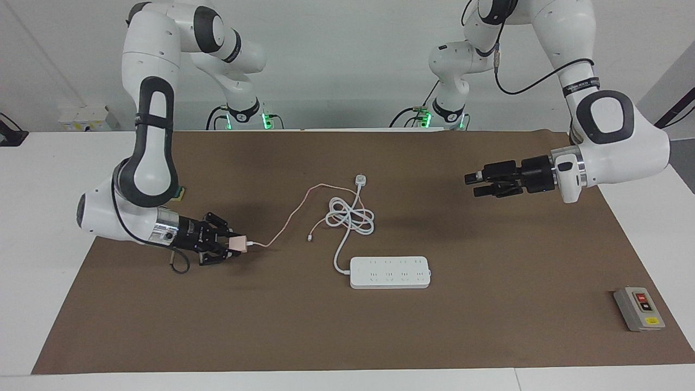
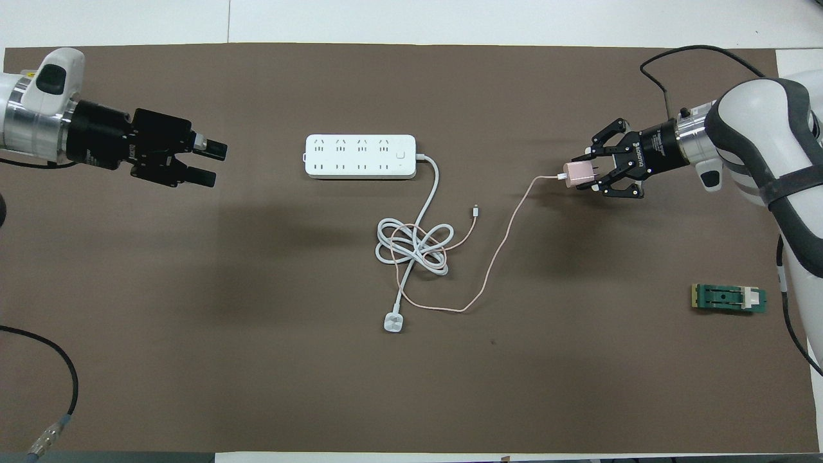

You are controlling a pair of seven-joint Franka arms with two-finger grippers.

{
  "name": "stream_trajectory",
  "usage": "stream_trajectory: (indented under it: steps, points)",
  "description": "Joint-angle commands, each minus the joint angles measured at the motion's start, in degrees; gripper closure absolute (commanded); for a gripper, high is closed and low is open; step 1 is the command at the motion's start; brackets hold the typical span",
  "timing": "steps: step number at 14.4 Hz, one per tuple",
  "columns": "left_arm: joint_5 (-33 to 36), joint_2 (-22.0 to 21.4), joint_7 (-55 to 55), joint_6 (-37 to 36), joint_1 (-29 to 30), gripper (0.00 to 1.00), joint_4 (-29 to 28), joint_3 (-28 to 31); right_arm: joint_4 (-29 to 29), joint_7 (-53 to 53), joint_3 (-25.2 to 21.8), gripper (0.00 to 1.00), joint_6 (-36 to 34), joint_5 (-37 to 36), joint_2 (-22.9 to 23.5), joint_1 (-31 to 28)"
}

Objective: Plug charger into power strip
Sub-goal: 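Lift the charger with the right gripper while the left gripper approaches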

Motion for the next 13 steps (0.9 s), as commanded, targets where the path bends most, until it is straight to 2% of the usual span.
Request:
stream_trajectory:
  steps: [1, 6, 9, 11, 13]
  points:
    - [-5.49, 3.09, 9.19, -1.33, 0.19, 0.0, -1.36, 0.2, 3.95, 5.55, 0.32, 1.0, -2.08, 1.27, -0.91, 2.06]
    - [-13.93, 3.01, 24.22, -0.8, 1.5, 0.0, -13.04, 0.2, 9.23, 17.58, 1.82, 1.0, -0.68, 2.24, -1.8, 8.47]
    - [-15.87, 2.31, 26.62, -0.8, 2.91, 0.01, -17.36, 0.2, 11.7, 23.48, 1.82, 1.0, 1.86, 3.73, -1.27, 12.08]
    - [-21.3, -0.83, 26.71, 0.42, 3.53, 0.01, -24.8, 0.28, 11.7, 23.84, 1.82, 1.0, 4.93, 3.82, -1.18, 15.41]
    - [-23.7, -4.79, 26.71, 3.41, 3.35, 0.01, -30.79, 0.2, 11.61, 25.68, 1.82, 1.0, 9.49, 4.0, -1.09, 19.02]
